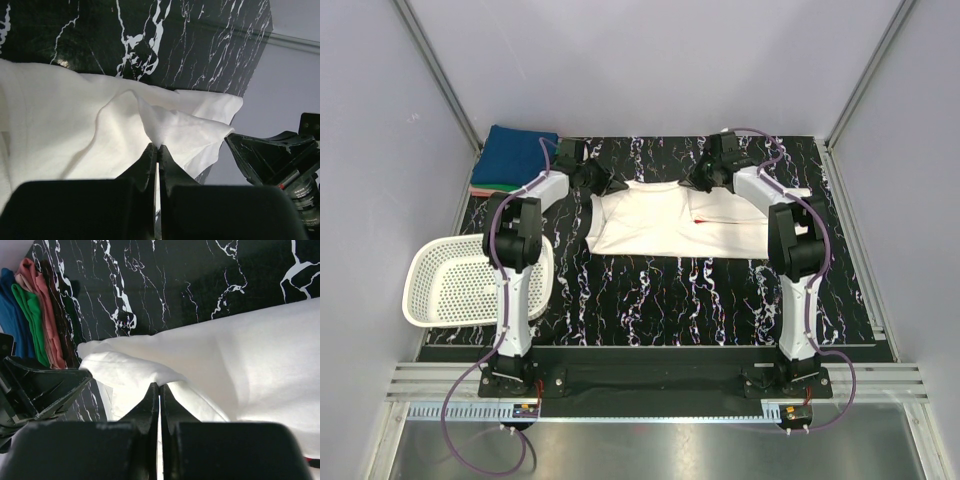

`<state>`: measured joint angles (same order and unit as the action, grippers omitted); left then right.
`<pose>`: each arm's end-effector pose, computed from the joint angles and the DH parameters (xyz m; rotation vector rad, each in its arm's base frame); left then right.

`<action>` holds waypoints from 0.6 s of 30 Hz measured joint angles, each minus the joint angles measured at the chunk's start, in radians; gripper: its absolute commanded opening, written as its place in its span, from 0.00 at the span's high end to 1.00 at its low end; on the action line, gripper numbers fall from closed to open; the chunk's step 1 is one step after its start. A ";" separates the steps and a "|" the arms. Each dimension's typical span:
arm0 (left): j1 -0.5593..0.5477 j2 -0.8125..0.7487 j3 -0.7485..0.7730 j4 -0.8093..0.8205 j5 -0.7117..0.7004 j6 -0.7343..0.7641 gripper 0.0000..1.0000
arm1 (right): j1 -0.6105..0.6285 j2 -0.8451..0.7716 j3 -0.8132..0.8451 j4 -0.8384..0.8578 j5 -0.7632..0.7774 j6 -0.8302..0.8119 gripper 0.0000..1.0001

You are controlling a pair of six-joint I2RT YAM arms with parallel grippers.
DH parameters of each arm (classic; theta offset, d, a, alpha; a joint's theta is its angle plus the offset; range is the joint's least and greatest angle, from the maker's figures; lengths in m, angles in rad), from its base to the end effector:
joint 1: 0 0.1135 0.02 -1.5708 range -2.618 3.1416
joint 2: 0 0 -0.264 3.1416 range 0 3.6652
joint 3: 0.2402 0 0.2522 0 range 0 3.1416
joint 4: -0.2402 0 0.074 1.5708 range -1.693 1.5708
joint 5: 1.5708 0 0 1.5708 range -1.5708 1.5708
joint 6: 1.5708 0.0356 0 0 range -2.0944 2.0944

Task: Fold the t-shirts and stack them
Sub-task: Fold the tshirt

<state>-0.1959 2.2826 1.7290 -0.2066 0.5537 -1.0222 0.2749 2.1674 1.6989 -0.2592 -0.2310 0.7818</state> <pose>0.4946 -0.1172 0.1638 -0.7290 2.4268 -1.2036 0.4743 0.1422 0.2025 0.4826 2.3628 0.7857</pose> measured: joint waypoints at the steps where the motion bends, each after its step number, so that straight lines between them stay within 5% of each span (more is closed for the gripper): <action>1: 0.000 -0.001 -0.008 0.004 -0.002 0.001 1.00 | 0.000 0.002 0.000 0.000 -0.004 -0.004 1.00; 18: 0.000 -0.235 -0.397 0.091 -0.026 0.028 1.00 | 0.000 -0.066 -0.194 0.017 -0.109 -0.089 1.00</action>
<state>-0.1963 2.0472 1.3315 -0.1158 0.5274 -0.9939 0.2752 2.1017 1.5047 -0.2424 -0.3397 0.6933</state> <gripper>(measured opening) 0.012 0.011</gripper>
